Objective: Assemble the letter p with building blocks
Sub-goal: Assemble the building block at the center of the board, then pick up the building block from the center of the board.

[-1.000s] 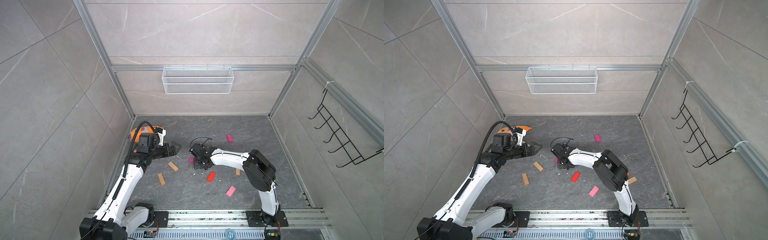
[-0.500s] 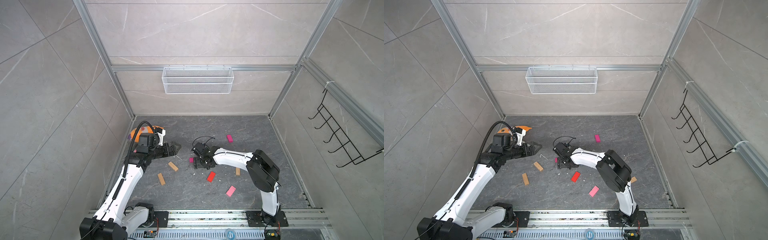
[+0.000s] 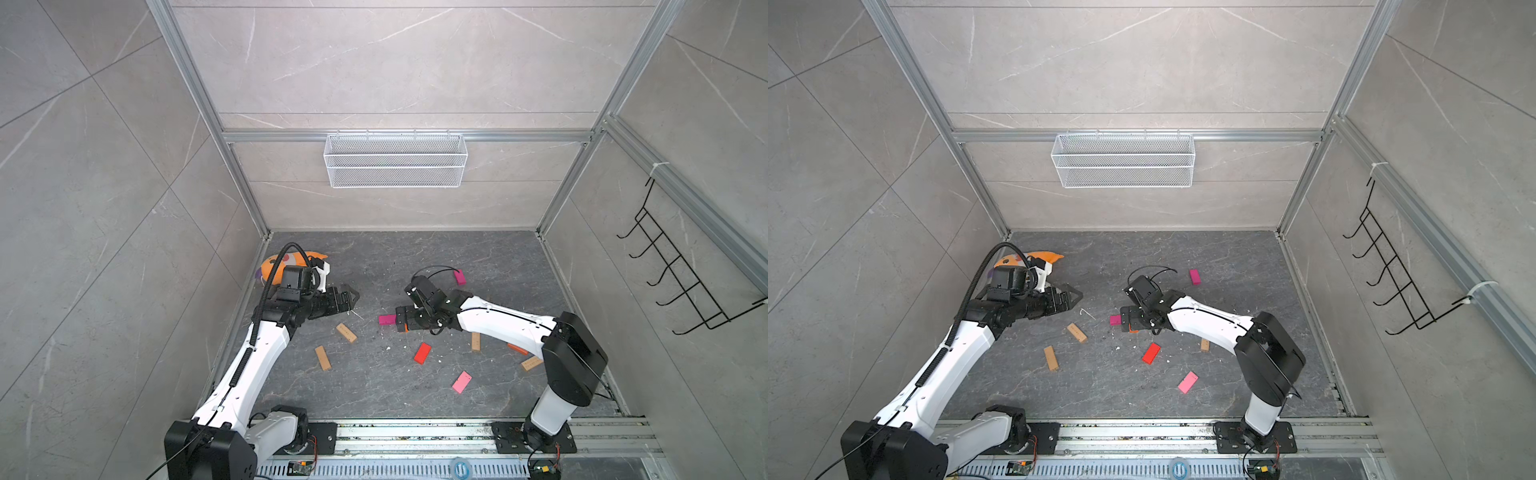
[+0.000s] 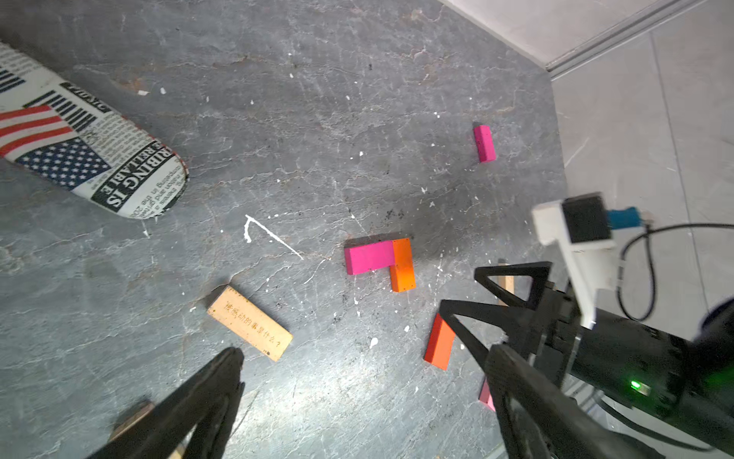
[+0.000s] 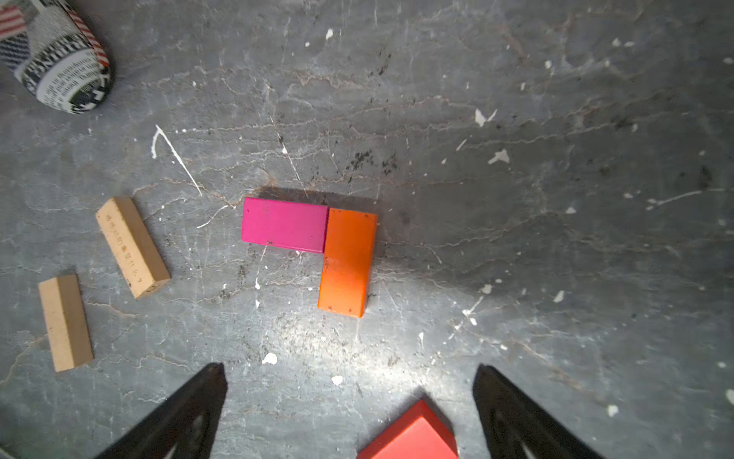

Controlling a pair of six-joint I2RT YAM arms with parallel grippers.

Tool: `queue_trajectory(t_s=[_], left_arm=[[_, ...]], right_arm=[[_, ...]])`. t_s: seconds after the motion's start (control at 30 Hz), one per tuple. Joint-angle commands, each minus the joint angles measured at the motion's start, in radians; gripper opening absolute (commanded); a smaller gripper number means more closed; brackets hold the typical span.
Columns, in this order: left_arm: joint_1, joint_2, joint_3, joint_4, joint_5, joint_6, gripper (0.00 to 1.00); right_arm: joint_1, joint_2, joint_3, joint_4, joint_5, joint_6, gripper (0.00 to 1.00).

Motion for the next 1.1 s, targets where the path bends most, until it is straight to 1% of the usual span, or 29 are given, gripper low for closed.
queue_trajectory(t_s=[0.0,0.07,0.13,0.2,0.3,0.43,0.53,0.63,0.7,0.8,0.9,1.07], left_arm=[[-0.001,0.011,0.054,-0.062,-0.079,-0.033,0.99],[-0.002,0.011,0.048,-0.100,-0.151,-0.092,1.00],[-0.002,0.005,0.014,-0.123,-0.162,-0.175,0.98],[-0.017,-0.010,-0.025,-0.125,-0.166,-0.260,0.94],[-0.071,-0.015,-0.064,-0.126,-0.229,-0.384,0.88],[-0.151,0.017,-0.118,-0.133,-0.333,-0.554,0.75],[-0.219,0.058,-0.138,-0.108,-0.384,-0.646,0.73],[-0.279,0.131,-0.132,-0.070,-0.408,-0.701,0.72],[-0.303,0.192,-0.115,-0.068,-0.426,-0.734,0.70],[-0.321,0.263,-0.101,-0.052,-0.441,-0.777,0.67],[-0.329,0.306,-0.093,-0.040,-0.459,-0.814,0.64],[-0.329,0.374,-0.065,-0.035,-0.471,-0.822,0.61]], right_arm=[[-0.023,-0.089,-0.061,0.051,-0.038,-0.050,1.00],[-0.037,-0.143,-0.107,0.077,-0.062,-0.068,1.00],[-0.046,-0.205,-0.168,0.111,-0.079,-0.084,1.00],[-0.050,-0.262,-0.232,0.155,-0.106,-0.099,1.00],[-0.056,-0.320,-0.308,0.212,-0.145,-0.111,1.00],[-0.057,-0.362,-0.359,0.250,-0.193,-0.125,1.00],[-0.057,-0.437,-0.408,0.270,-0.186,-0.123,1.00],[-0.057,-0.509,-0.446,0.267,-0.196,-0.132,1.00],[-0.056,-0.542,-0.465,0.252,-0.202,-0.135,1.00],[-0.057,-0.592,-0.495,0.230,-0.184,-0.139,1.00],[-0.057,-0.643,-0.531,0.223,-0.160,-0.133,1.00],[-0.058,-0.664,-0.560,0.212,-0.160,-0.131,1.00]])
